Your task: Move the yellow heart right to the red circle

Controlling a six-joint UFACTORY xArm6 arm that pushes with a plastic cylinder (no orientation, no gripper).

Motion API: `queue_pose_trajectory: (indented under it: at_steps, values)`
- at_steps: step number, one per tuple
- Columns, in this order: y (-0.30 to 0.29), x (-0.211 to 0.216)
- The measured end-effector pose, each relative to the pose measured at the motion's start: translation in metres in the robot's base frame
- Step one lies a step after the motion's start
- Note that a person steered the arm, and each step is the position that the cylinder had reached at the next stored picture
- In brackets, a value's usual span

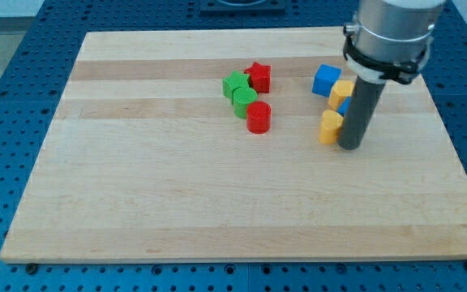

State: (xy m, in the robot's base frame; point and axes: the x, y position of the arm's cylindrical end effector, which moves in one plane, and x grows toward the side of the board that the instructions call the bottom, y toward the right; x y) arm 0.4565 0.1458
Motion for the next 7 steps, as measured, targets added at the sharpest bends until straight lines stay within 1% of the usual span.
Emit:
queue_pose_trajectory:
  at_steps: [3, 5, 7]
  values:
    - [-0.031, -0.025]
    - [-0.045, -0.025]
    - [-0.052, -0.034]
